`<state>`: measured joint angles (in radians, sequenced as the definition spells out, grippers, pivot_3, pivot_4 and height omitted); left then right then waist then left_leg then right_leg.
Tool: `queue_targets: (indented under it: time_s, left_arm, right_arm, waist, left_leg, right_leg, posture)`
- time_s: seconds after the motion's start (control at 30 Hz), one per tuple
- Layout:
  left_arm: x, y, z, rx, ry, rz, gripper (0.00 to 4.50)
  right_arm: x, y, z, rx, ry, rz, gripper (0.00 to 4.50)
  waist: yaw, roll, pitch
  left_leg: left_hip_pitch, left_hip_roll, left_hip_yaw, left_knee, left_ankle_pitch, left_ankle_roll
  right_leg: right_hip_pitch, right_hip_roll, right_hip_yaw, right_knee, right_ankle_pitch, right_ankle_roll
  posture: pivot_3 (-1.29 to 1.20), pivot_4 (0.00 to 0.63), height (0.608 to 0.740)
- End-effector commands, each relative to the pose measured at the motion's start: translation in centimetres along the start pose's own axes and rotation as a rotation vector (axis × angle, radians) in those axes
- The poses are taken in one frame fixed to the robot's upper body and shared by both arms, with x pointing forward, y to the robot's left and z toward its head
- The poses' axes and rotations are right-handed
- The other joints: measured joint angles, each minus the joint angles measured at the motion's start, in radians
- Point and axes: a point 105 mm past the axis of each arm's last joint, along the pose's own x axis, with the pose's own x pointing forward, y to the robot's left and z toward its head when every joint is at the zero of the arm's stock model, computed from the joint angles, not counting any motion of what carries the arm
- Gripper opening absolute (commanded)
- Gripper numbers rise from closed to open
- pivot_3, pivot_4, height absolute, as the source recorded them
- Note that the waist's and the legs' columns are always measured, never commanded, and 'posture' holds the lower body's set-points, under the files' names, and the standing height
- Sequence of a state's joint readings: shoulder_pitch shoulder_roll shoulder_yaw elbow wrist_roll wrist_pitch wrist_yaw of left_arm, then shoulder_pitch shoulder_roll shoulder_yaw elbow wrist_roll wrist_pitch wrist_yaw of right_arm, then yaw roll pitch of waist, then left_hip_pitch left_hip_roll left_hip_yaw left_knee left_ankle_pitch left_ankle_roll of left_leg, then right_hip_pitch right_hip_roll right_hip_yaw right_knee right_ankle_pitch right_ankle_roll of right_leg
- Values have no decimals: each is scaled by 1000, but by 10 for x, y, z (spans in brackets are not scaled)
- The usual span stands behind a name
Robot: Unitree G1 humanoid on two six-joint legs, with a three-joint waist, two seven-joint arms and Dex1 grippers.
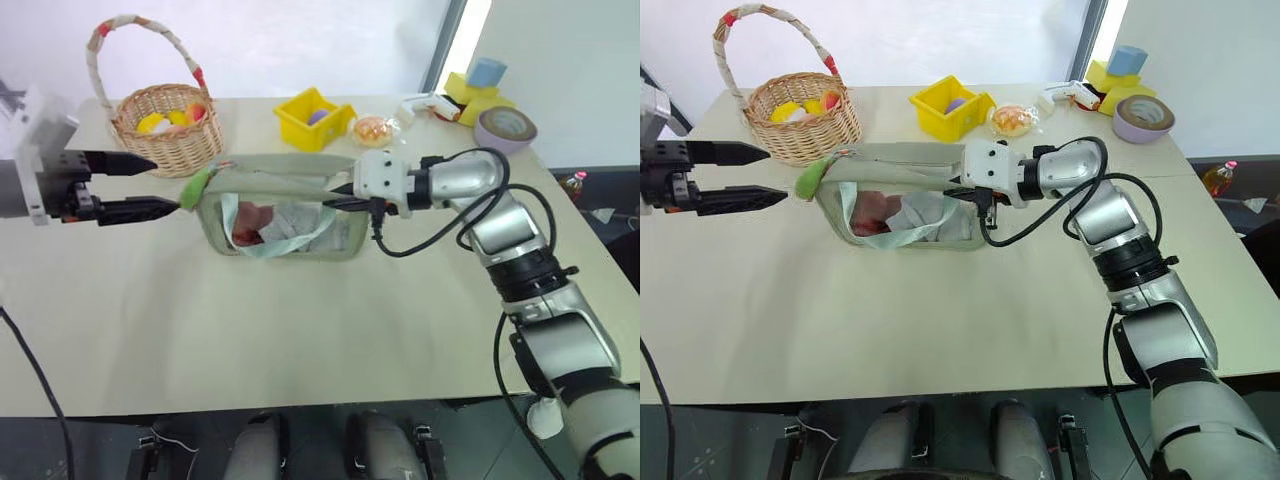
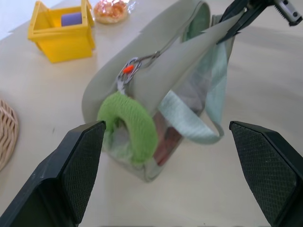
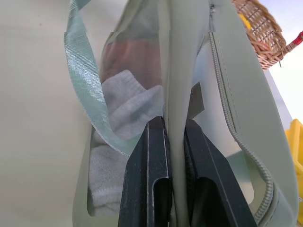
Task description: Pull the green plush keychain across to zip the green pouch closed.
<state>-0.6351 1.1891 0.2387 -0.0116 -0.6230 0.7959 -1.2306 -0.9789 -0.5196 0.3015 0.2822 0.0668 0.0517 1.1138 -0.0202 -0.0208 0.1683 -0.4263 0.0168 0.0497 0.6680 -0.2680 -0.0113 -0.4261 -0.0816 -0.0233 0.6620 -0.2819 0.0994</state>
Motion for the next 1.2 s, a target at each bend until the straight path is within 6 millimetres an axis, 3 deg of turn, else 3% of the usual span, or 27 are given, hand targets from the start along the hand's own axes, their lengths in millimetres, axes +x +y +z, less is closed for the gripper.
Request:
queue_targets:
  time_s: [0.03,0.1,0.2,0.33,0.43,0.53,0.83,0.93,1.03,1.2]
  left_arm:
    - [-2,0,8,39,-16,5,4500]
    - [-3,0,8,37,-15,6,4500]
    - [-5,0,6,30,-9,15,4500]
    - [-11,3,4,17,-4,44,4500]
    - [-20,10,-1,1,5,95,4500]
    - [-24,13,-6,-11,10,116,4500]
    - [-12,21,-22,-61,0,107,4500]
    - [3,23,-29,-80,-21,115,4500]
    - [16,22,-33,-81,-31,112,4500]
    - [31,27,-33,-88,-74,143,4500]
  right_arm:
    - [-3,-12,14,-39,-45,-29,37]
    - [-2,-8,13,-45,-32,-5,37]
    - [-9,-12,13,-41,-21,-23,1159]
    - [-27,-17,20,-33,-17,-43,3006]
    - [-45,-19,26,-29,0,-58,3006]
    - [-49,-14,22,7,16,-61,3006]
    - [-24,0,9,76,-5,-60,3006]
    - [-22,1,7,67,-5,-53,1805]
    - [-21,0,8,63,-12,-48,185]
    - [-19,4,9,52,-14,-33,31]
  waist:
    - [0,0,0]
    - [1,0,0]
    - [2,0,0]
    - [4,0,0]
    - [5,0,0]
    - [5,0,0]
    - [3,0,0]
    - [10,0,0]
    - [8,0,0]
    - [6,0,0]
  left_leg:
    - [0,0,0,0,0,0]
    - [0,0,0,0,0,-1]
    - [0,0,0,0,0,-1]
    - [0,1,0,0,0,-1]
    - [0,1,-1,0,0,0]
    - [0,1,0,0,-1,1]
    - [1,0,0,0,-1,1]
    - [1,0,0,0,-1,1]
    - [0,0,-1,1,0,1]
    - [0,0,-1,0,0,0]
  right_leg:
    - [0,0,0,0,0,0]
    - [0,0,0,0,0,0]
    - [0,0,0,0,0,0]
    - [0,0,0,0,0,0]
    - [0,-1,0,0,0,0]
    - [0,-1,0,0,0,0]
    - [0,0,0,0,0,0]
    - [1,-1,0,0,0,0]
    - [1,-1,0,0,0,0]
    - [1,-1,0,0,0,0]
  posture:
    - [0,150,739]
    - [0,150,739]
    - [0,150,739]
    - [0,150,739]
    - [0,150,739]
    - [0,150,739]
    - [0,150,739]
    - [0,150,739]
    - [0,150,739]
    - [0,150,739]
